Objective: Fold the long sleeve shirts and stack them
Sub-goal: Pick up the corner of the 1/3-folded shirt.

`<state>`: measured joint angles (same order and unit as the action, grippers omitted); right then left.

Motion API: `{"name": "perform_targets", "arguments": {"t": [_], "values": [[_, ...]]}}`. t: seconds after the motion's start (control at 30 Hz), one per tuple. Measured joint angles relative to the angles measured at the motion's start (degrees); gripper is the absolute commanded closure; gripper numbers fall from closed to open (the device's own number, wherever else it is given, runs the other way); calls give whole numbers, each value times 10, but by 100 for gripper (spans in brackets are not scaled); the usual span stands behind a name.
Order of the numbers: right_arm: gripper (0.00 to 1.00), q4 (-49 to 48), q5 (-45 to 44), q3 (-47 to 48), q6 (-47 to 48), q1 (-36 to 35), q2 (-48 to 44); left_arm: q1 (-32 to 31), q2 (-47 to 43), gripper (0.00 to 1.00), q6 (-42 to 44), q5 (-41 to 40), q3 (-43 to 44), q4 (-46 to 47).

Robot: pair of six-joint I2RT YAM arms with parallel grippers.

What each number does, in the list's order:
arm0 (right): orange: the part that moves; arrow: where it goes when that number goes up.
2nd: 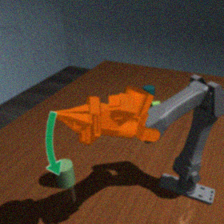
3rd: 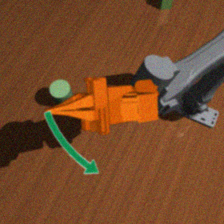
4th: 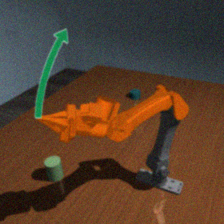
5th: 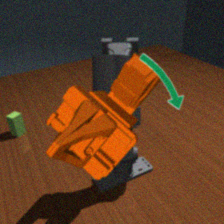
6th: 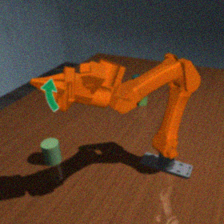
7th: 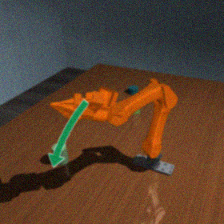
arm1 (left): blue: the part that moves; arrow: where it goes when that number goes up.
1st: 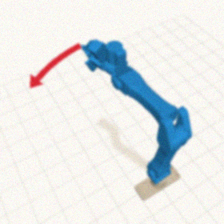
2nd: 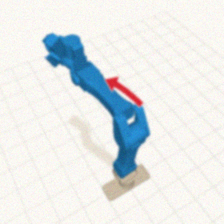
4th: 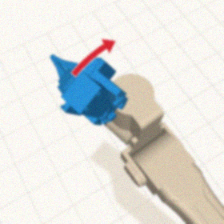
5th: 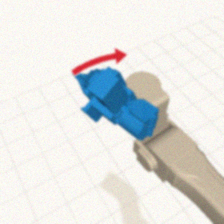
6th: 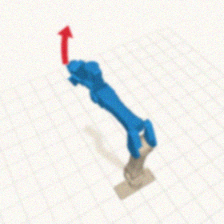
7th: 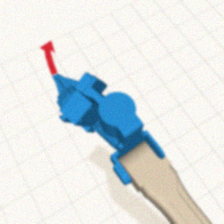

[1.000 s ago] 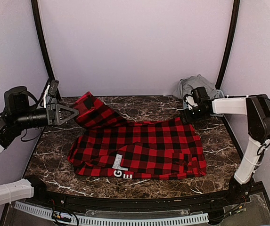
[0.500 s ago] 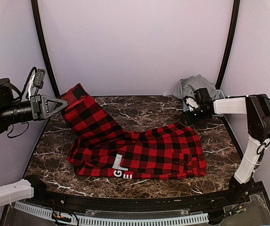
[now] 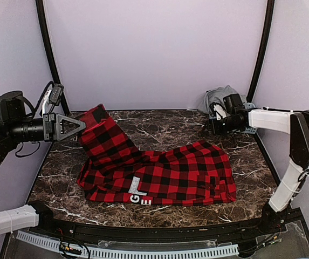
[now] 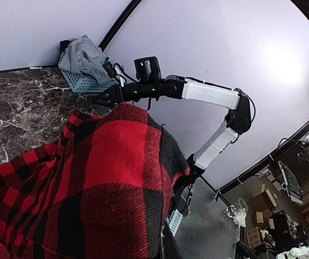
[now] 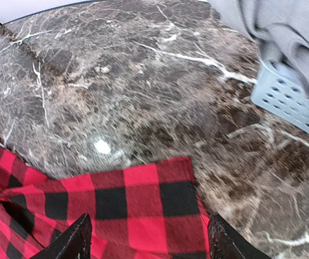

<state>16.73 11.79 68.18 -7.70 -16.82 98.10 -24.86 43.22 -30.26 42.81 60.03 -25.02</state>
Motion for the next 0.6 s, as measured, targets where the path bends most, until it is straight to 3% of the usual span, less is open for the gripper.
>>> {"name": "perform_targets", "arguments": {"t": [0.33,0.6], "values": [[36,37,-36,136,-55,-20,157,0,25,100,-4,27,-37,44],[40,71,-68,145,-59,-20,202,0,53,100,-8,28,-48,74]]}}
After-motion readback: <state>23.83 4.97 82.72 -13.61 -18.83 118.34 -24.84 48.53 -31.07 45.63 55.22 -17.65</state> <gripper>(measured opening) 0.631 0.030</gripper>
